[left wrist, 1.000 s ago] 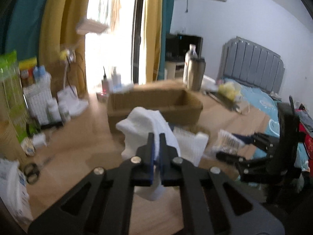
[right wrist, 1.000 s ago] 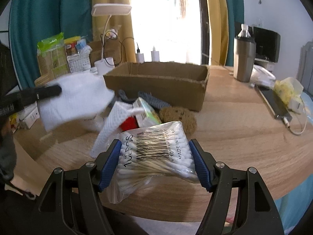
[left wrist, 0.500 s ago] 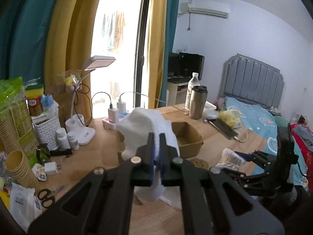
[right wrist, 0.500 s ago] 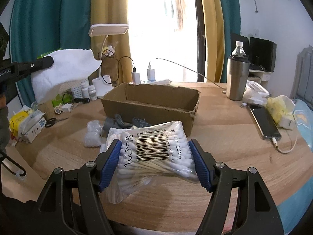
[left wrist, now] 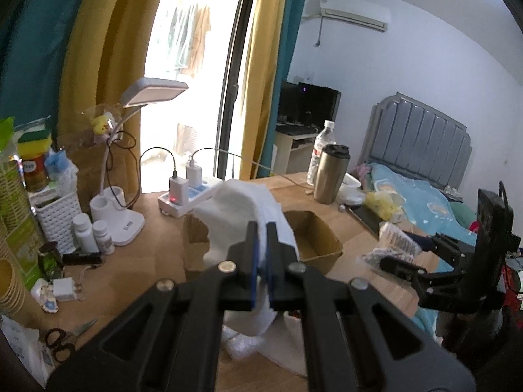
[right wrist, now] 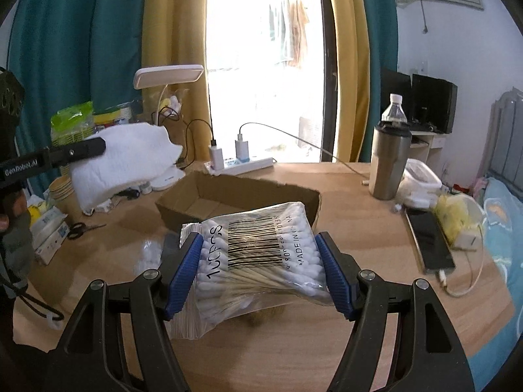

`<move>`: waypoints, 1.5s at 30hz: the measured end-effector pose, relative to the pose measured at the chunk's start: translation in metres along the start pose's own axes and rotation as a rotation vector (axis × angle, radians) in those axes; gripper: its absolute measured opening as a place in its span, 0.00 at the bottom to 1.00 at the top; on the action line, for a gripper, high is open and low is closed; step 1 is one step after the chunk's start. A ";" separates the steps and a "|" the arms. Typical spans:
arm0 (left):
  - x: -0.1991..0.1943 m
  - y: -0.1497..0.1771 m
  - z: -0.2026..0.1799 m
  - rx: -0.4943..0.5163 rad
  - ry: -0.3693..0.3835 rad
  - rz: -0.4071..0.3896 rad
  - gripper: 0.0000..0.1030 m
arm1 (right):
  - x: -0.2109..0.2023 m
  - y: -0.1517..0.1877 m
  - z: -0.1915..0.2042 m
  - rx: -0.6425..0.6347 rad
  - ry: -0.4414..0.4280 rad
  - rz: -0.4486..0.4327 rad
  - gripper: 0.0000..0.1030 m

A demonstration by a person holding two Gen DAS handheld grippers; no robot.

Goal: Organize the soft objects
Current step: 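Carry the tissue and swab bag into the cardboard box and open both tools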

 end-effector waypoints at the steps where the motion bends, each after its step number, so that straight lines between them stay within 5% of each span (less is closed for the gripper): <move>1: 0.004 -0.001 0.001 -0.001 0.003 0.002 0.03 | 0.002 -0.004 -0.001 -0.002 0.000 -0.001 0.71; 14: 0.077 -0.001 0.015 -0.026 0.003 0.080 0.03 | 0.056 -0.034 -0.013 -0.006 -0.020 0.031 0.71; 34: 0.165 0.044 0.025 -0.013 -0.065 0.247 0.04 | 0.152 -0.017 -0.021 -0.027 -0.141 0.181 0.71; 45: 0.181 0.068 0.020 0.025 0.035 0.357 0.06 | 0.160 -0.009 -0.016 0.027 -0.077 0.194 0.71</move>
Point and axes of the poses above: each gripper's, at about its wrist camera, not at the fingertips, and x roughly the way its jaws point, z to its left, y to its underside, the point moved 10 cm from there along x, roughly the way its jaws point, and after that the axes turned 1 degree about z, right-handed, at the moved point
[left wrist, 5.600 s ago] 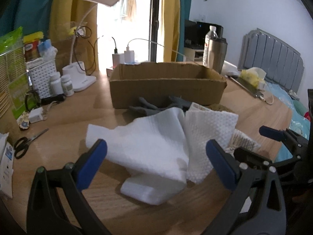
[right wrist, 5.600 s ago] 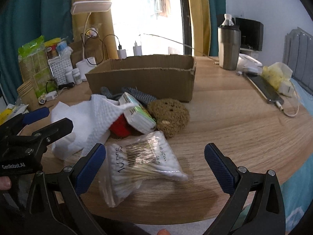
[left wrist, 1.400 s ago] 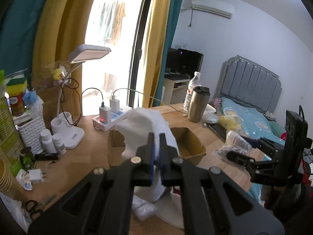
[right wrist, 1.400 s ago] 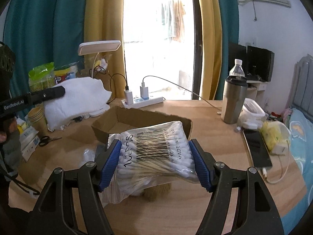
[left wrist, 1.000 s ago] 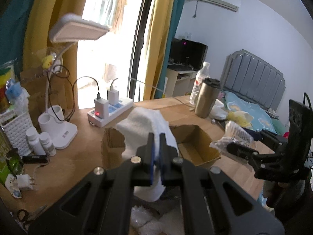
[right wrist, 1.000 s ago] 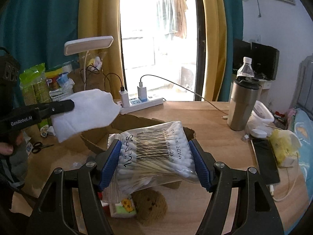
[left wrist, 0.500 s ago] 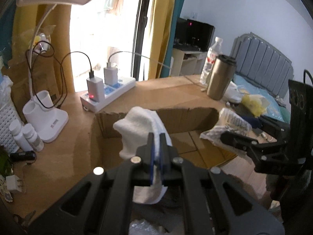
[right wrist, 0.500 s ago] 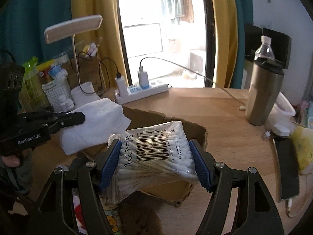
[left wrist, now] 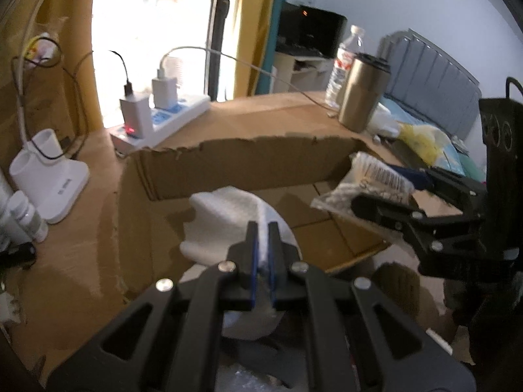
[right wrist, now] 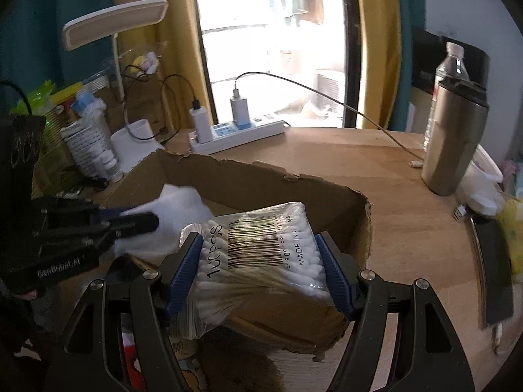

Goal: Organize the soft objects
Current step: 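Carry the tissue and swab bag into the cardboard box and open both tools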

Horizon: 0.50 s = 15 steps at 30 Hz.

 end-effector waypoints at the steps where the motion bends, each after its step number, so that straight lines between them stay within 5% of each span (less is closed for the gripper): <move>1: 0.001 -0.001 -0.001 0.009 0.011 0.014 0.06 | 0.001 0.000 0.000 0.009 0.014 0.006 0.71; 10: -0.008 -0.001 -0.004 0.049 -0.027 -0.027 0.15 | -0.010 -0.003 0.004 0.021 0.120 -0.012 0.73; 15: -0.031 -0.004 0.002 0.031 -0.095 -0.089 0.23 | -0.027 -0.005 0.014 -0.006 0.106 -0.034 0.78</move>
Point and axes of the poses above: each gripper's, at about its wrist camera, not at the fingertips, and x roughly the way its jaws point, z to its left, y to its underside, the point moved 10 cm from there along x, roughly the way its jaws point, and after that the axes turned 1 degree about z, right-handed, at the moved point
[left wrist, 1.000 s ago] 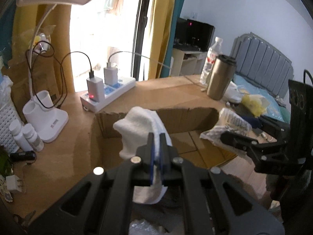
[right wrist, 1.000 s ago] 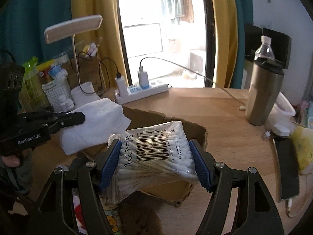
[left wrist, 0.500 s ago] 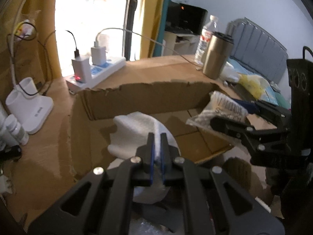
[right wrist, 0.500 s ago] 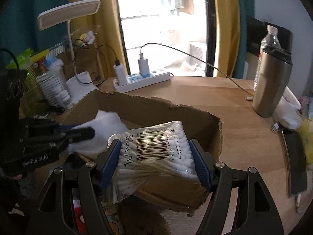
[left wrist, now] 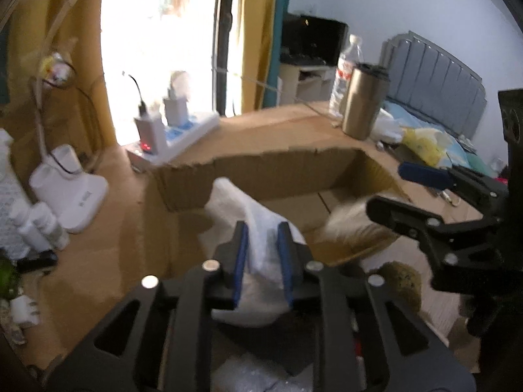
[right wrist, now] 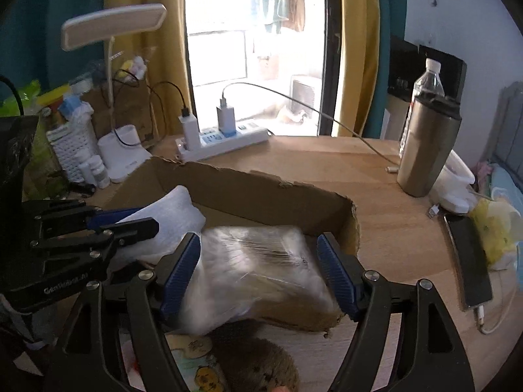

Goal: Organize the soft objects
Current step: 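Carry the tissue and swab bag into the cardboard box and open both tools, then withdraw both tools from the box toward the remaining items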

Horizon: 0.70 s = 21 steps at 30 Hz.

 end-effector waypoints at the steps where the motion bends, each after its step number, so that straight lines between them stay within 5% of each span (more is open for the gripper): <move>1: -0.004 0.000 0.001 -0.002 -0.015 -0.009 0.26 | -0.004 -0.002 0.001 -0.006 -0.008 -0.011 0.79; 3: -0.010 0.000 0.001 -0.022 -0.030 -0.017 0.64 | -0.011 -0.005 0.001 -0.019 -0.018 -0.030 0.80; 4: -0.014 -0.001 0.001 -0.035 -0.035 -0.024 0.71 | -0.014 -0.006 -0.001 -0.022 -0.025 -0.035 0.80; 21: -0.101 -0.001 -0.003 -0.136 -0.084 -0.191 0.72 | -0.059 -0.002 -0.006 -0.001 -0.063 -0.088 0.80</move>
Point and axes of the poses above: each gripper's, at about its wrist camera, not at the fingertips, and x roughly the way its jaws point, z to its left, y to its underside, the point moved 10 cm from there along x, roughly the way its jaws point, and after that the axes turned 1 degree about z, right-handed, at the moved point
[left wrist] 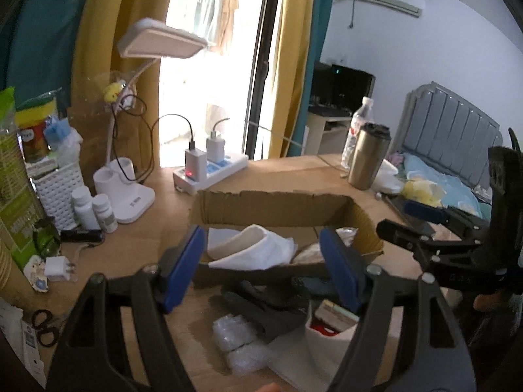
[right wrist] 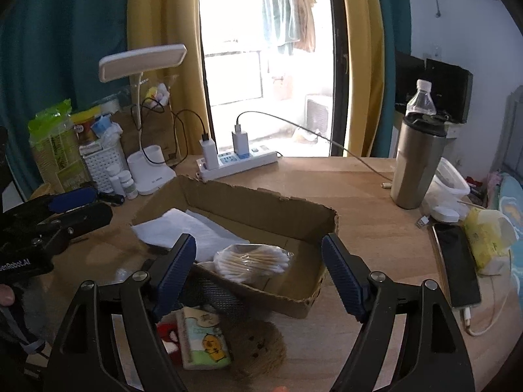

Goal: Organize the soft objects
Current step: 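Withdraw both tools from the box toward the remaining items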

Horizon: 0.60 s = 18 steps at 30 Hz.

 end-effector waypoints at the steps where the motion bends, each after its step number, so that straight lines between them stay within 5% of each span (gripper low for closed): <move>1: -0.004 0.000 0.000 0.001 0.006 -0.003 0.72 | -0.004 0.000 0.001 0.006 0.005 -0.008 0.80; 18: -0.049 0.027 0.007 -0.006 0.078 -0.024 0.73 | -0.054 0.024 0.031 0.006 0.080 -0.025 0.80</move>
Point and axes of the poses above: each gripper's, at about its wrist camera, not at the fingertips, and x roughly the way its jaws point, z to its left, y to its underside, the point moved 10 cm from there along x, roughly the way its jaws point, and after that the axes turned 1 degree about z, right-handed, at the moved point
